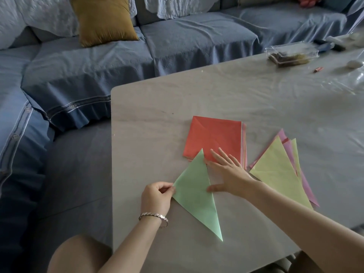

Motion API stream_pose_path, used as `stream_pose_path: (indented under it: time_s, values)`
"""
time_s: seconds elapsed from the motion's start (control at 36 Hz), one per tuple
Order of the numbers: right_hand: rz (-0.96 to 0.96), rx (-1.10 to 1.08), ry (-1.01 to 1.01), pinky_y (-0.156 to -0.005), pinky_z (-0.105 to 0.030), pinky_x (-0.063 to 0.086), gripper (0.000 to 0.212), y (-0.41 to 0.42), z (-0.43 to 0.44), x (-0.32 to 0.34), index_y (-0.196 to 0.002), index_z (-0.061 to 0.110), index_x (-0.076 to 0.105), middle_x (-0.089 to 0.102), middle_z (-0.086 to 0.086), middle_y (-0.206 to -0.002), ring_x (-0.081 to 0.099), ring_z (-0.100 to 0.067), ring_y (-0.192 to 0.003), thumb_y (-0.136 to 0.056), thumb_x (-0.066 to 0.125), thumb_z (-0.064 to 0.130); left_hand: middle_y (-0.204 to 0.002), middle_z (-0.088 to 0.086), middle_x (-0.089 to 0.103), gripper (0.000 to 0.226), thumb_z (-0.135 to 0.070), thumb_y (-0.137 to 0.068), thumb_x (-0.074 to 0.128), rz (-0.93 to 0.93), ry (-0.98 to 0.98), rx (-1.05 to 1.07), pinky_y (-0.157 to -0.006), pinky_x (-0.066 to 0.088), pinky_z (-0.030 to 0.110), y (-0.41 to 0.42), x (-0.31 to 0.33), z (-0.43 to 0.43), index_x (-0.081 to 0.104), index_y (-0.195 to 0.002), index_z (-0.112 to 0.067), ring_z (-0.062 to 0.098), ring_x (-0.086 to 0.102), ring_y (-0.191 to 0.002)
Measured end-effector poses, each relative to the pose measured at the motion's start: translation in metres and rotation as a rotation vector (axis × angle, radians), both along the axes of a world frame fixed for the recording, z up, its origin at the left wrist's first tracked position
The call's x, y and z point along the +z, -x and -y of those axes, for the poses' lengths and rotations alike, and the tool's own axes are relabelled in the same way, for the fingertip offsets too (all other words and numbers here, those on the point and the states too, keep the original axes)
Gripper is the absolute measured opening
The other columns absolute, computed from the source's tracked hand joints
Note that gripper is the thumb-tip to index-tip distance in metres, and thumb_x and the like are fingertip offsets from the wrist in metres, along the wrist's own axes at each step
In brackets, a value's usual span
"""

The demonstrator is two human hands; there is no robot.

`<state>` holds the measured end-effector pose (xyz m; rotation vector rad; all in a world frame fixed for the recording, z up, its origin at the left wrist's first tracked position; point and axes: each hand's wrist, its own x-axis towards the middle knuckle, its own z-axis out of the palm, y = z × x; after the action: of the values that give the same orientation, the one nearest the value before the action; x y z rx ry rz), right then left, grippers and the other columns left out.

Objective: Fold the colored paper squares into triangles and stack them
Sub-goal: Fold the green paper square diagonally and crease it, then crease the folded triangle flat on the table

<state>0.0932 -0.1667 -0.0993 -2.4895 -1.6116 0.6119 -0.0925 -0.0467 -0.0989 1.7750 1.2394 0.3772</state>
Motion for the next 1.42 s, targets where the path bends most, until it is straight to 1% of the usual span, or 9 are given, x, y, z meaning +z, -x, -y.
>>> stream_pose_path:
  time_s: [0.42,0.61,0.75,0.83,0.94,1.06,1.14,1.22,1.42]
  values:
    - [-0.069,0.173,0.058,-0.106,-0.026,-0.021,0.118,0.043,0.057,-0.006,-0.148,0.029,0.006,-0.02,0.004,-0.154,-0.032,-0.011,-0.133,-0.047,0.038,0.081,-0.068,-0.009,0.065,0.02,-0.009,-0.078,0.07,0.038,0.087,0.053,-0.072,0.054,0.032,0.001,0.004,0.004,0.065,-0.067,-0.025,0.008,0.061,-0.067]
    - [-0.177,0.139,0.029,-0.105,-0.022,-0.019,0.11,0.05,0.062,0.004,-0.145,0.037,0.011,-0.02,0.015,-0.147,-0.027,-0.005,-0.134,-0.057,0.071,0.062,-0.072,-0.002,0.067,0.021,-0.005,-0.079,0.068,0.083,0.12,0.066,-0.061,0.054,0.025,0.001,0.008,0.005,0.066,-0.067,-0.022,0.01,0.06,-0.065]
    - [-0.493,-0.244,-0.379,-0.106,-0.015,0.021,0.068,0.051,0.054,0.019,-0.119,0.06,0.027,0.027,0.018,-0.14,0.024,0.003,-0.13,-0.075,0.074,0.036,-0.063,0.006,0.063,0.007,0.001,-0.08,0.065,0.292,0.206,0.078,-0.04,0.046,0.015,-0.011,0.028,0.016,0.068,-0.078,-0.005,0.009,0.059,-0.046]
    - [-0.696,-0.516,-0.6,-0.08,-0.015,0.045,0.048,0.051,0.048,0.028,-0.112,0.045,0.054,0.06,0.01,-0.094,0.055,-0.003,-0.083,-0.079,0.072,0.014,-0.059,0.004,0.062,0.017,0.002,-0.08,0.065,0.385,0.226,0.011,-0.041,0.049,0.017,-0.023,0.042,0.026,0.064,-0.07,-0.012,0.005,0.057,-0.039]
    - [-0.71,-0.83,-0.701,-0.055,-0.022,0.043,0.023,0.03,0.055,0.038,-0.084,0.026,0.068,0.051,-0.005,-0.064,0.048,-0.016,-0.059,-0.084,0.063,0.004,-0.059,-0.002,0.063,0.019,-0.005,-0.085,0.062,0.4,0.173,-0.121,-0.046,0.049,0.018,-0.04,0.052,0.033,0.065,-0.07,-0.017,0.006,0.062,-0.048]
    - [-0.487,-0.997,-0.638,-0.043,-0.02,0.037,0.018,-0.006,0.083,0.039,-0.097,0.018,0.069,0.055,-0.002,-0.07,0.047,-0.009,-0.047,-0.088,0.058,0.007,-0.063,-0.005,0.063,0.024,-0.008,-0.086,0.06,0.325,0.059,-0.148,-0.06,0.051,0.028,-0.051,0.045,0.024,0.063,-0.07,-0.026,0.01,0.064,-0.062]
    - [-0.192,-0.984,-0.327,-0.068,-0.029,0.046,0.026,-0.022,0.101,0.037,-0.112,0.02,0.063,0.054,-0.008,-0.101,0.056,-0.025,-0.081,-0.088,0.055,0.013,-0.069,-0.004,0.063,0.017,-0.008,-0.085,0.059,0.258,0.022,-0.118,-0.065,0.049,0.026,-0.057,0.036,0.014,0.067,-0.079,-0.021,0.012,0.059,-0.066]
    - [0.028,-0.951,-0.13,-0.102,-0.038,0.03,0.037,-0.021,0.101,0.034,-0.126,0.021,0.053,0.037,-0.014,-0.134,0.028,-0.03,-0.126,-0.089,0.055,0.021,-0.095,0.003,0.065,0.019,-0.005,-0.084,0.055,0.15,0.002,-0.086,-0.074,0.043,0.018,-0.064,0.03,0.005,0.065,-0.098,-0.014,0.01,0.058,-0.082]
    - [0.017,-0.523,-0.255,-0.107,-0.031,0.024,0.044,-0.004,0.049,0.027,-0.13,0.019,0.05,0.026,-0.005,-0.151,0.027,-0.024,-0.137,-0.086,0.056,0.017,-0.134,0.009,0.049,0.047,-0.009,-0.085,0.052,-0.047,0.03,-0.106,-0.091,0.037,0.025,-0.087,0.027,-0.011,0.044,-0.131,-0.013,0.023,0.049,-0.12]
